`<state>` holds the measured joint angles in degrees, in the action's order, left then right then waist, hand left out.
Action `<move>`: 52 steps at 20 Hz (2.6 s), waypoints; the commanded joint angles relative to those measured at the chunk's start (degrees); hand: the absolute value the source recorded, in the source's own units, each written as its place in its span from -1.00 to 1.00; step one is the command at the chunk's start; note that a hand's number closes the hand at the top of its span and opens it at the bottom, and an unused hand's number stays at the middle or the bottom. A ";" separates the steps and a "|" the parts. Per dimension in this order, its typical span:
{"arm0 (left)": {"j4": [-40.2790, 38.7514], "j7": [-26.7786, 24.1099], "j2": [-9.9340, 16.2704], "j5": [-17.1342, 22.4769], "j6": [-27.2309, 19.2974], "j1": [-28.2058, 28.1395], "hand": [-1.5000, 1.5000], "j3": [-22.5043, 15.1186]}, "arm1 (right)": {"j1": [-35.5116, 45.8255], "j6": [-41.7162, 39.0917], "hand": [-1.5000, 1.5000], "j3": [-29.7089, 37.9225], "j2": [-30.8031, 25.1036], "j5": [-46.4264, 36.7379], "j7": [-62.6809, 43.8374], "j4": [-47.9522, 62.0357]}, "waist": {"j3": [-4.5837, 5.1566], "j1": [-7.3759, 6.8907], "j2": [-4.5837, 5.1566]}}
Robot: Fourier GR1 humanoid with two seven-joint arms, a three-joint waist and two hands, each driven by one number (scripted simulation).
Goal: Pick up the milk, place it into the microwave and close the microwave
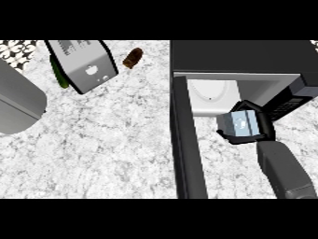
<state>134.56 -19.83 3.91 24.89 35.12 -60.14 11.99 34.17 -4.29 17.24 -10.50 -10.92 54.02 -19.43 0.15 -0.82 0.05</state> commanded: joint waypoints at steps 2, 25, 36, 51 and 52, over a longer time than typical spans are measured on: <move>2.99 1.34 -0.92 1.43 -1.45 3.42 -1.00 -2.41 | 10.47 2.28 1.00 0.63 -4.60 -0.79 -7.53 2.55 | -0.34 -2.31 1.11; -0.64 2.48 3.93 2.94 -1.86 10.40 -1.00 -0.19 | 10.13 18.03 1.00 1.43 -6.82 -1.46 -6.78 0.49 | -0.29 -7.24 2.81; -0.99 3.59 5.59 3.52 -2.14 12.62 -1.00 0.13 | 6.82 19.45 1.00 1.98 -7.03 -0.29 -6.34 -3.73 | -0.32 -8.77 3.11; -1.32 5.54 7.68 2.49 -3.50 15.55 -1.00 1.49 | 1.65 20.79 1.00 1.50 -7.24 0.36 -6.15 -9.73 | -0.35 -10.94 3.61; -1.36 5.07 7.24 2.31 -3.64 15.41 -1.00 1.66 | -2.79 29.57 1.00 1.62 -9.63 -2.79 -4.47 -10.63 | 0.23 -10.52 3.82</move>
<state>133.04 -14.76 11.09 27.41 31.71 -45.01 13.32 23.00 16.34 16.49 -10.86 -10.69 58.66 -33.00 0.18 -8.56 2.04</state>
